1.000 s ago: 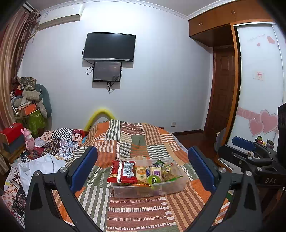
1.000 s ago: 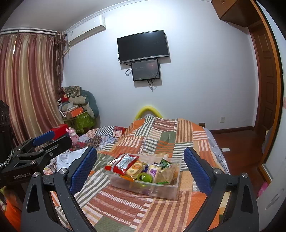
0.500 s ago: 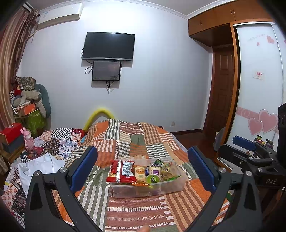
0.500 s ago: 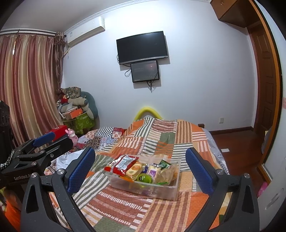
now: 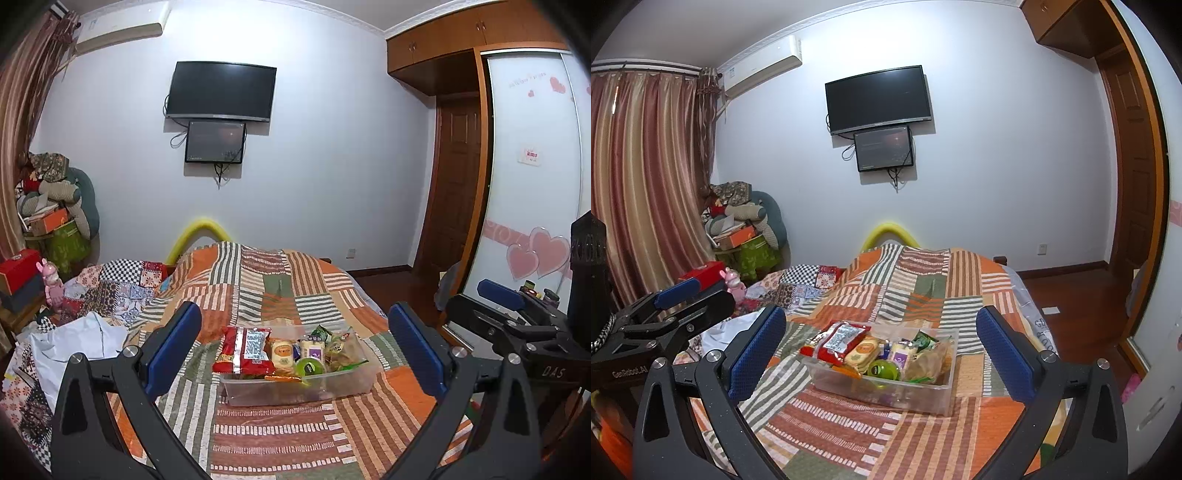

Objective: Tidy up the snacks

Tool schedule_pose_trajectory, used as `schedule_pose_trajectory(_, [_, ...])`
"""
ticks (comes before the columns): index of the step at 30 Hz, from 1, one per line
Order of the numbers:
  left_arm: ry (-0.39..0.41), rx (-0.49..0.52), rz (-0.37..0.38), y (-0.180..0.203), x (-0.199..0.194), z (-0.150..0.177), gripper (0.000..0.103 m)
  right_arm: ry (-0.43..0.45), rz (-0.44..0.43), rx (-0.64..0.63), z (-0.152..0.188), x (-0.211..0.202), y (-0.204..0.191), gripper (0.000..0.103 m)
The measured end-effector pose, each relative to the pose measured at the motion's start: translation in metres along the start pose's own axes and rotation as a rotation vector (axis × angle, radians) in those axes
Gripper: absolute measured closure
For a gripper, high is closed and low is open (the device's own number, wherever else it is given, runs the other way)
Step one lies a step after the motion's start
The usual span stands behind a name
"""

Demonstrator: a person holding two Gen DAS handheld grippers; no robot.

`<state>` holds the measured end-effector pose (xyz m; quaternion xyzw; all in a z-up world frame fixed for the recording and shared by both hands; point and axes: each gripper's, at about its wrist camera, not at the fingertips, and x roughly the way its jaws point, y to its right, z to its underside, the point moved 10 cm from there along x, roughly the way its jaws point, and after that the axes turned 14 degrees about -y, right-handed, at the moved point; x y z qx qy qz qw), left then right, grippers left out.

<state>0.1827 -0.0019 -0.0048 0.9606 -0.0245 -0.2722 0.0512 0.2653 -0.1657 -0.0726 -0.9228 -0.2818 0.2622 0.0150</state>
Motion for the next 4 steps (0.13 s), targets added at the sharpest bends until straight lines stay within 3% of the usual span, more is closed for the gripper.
schedule_pose_trajectory(4, [-0.014, 0.006, 0.005, 0.0010, 0.0019, 0.0017, 0.001, -0.003, 0.001, -0.001, 0.0000, -0.0001, 0.0002, 0.000])
